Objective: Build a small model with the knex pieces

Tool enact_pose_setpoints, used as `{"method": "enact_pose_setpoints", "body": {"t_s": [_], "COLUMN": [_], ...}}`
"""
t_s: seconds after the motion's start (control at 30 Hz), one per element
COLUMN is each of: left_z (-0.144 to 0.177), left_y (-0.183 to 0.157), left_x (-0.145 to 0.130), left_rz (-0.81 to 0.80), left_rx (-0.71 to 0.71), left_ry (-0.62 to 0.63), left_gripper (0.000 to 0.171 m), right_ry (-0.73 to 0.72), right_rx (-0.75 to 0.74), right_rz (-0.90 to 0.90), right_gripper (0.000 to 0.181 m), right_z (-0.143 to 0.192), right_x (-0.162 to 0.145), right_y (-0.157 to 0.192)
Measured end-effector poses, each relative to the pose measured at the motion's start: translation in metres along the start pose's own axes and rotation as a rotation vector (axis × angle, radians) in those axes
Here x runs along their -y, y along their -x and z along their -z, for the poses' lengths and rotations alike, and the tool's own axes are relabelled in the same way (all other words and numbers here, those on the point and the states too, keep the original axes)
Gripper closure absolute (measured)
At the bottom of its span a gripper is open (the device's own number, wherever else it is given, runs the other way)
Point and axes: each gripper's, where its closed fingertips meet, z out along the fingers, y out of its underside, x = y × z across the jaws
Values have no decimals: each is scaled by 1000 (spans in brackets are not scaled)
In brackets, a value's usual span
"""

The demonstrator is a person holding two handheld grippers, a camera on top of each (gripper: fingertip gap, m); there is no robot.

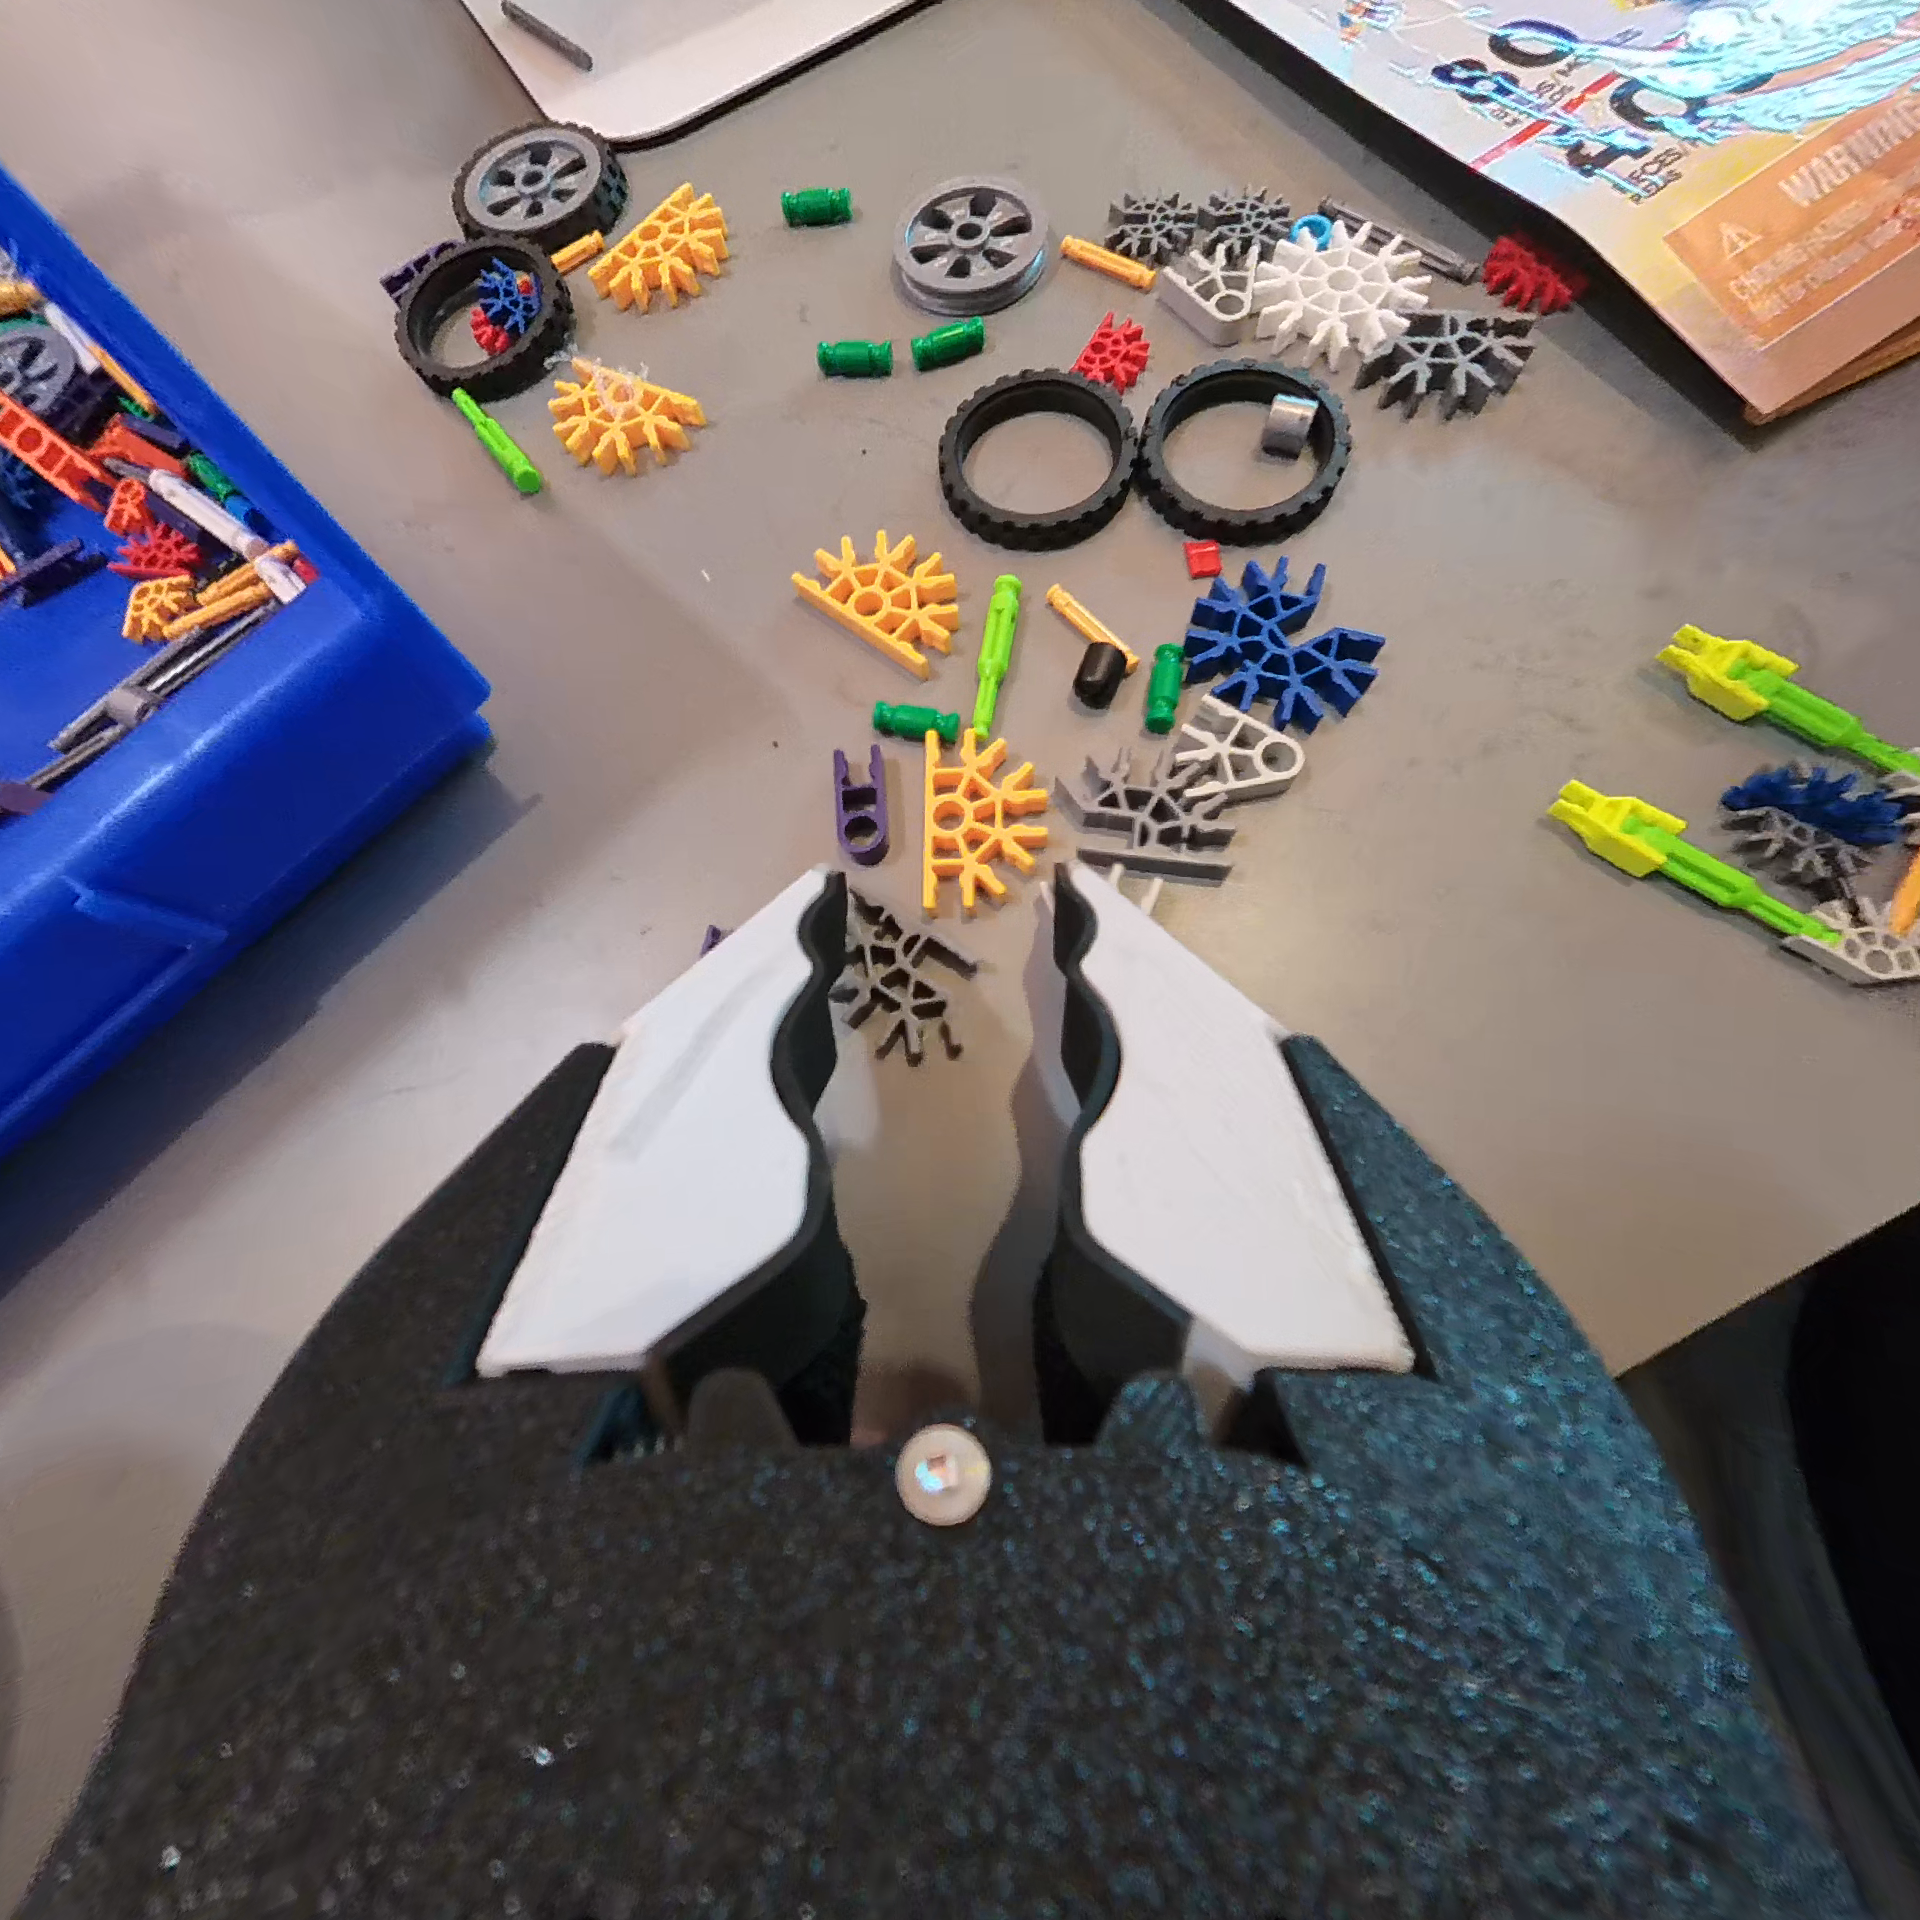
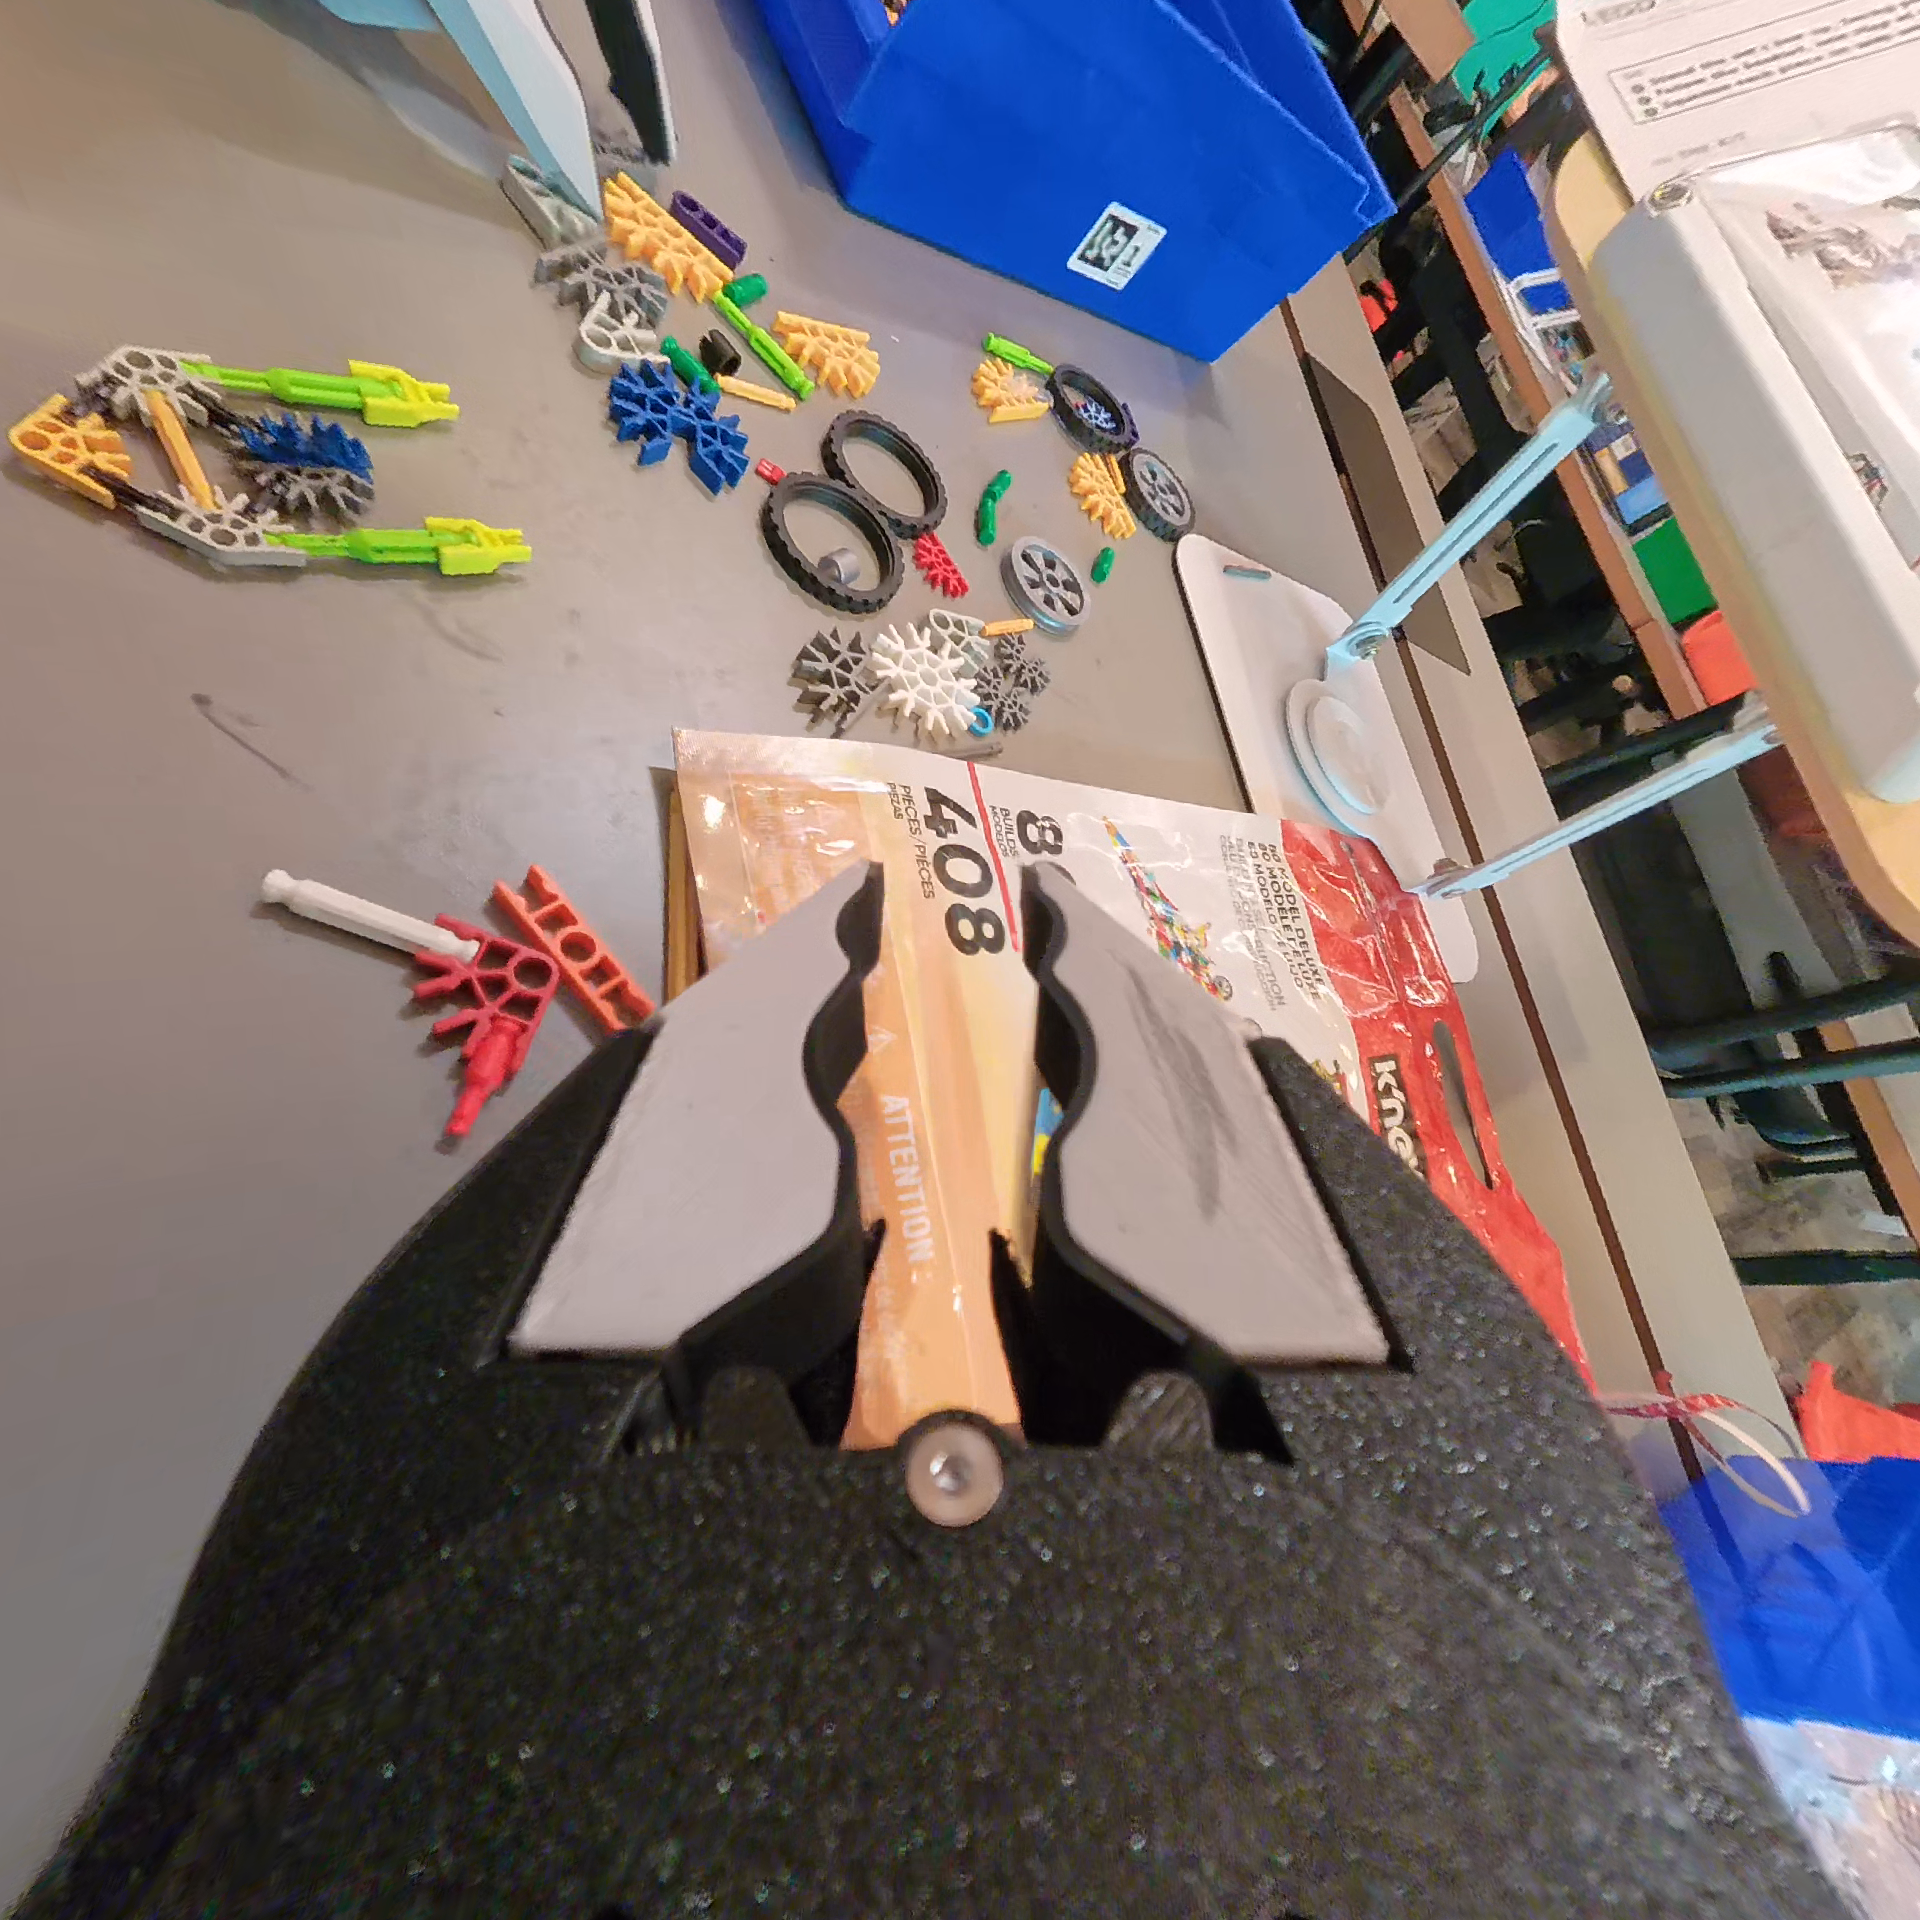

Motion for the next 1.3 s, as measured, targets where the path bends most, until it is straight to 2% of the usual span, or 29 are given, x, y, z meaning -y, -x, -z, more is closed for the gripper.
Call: {"method": "enact_pose_setpoints", "body": {"t_s": [0.47,0.6,0.77,1.0,1.3], "left_z": [26,28,22,23,13], "left_y": [4,2,7,-3,-2], "left_x": [21,19,2,13,26], "left_rz": [59,6,-86,-134,-191], "left_rx": [-17,3,64,4,-23], "left_ry": [-236,-226,-113,-150,-176], "left_gripper": [131,134,136,171,171], "right_ry": [26,31,53,49,2], "right_rx": [-73,-84,-90,-89,-67], "right_rz": [15,9,3,15,-3], "right_gripper": [156,156,156,156,156], "right_z": [1,1,-1,-5,-14], "right_x": [-8,-12,-19,-19,-2], "right_y": [-15,-19,-21,-19,-15]}}
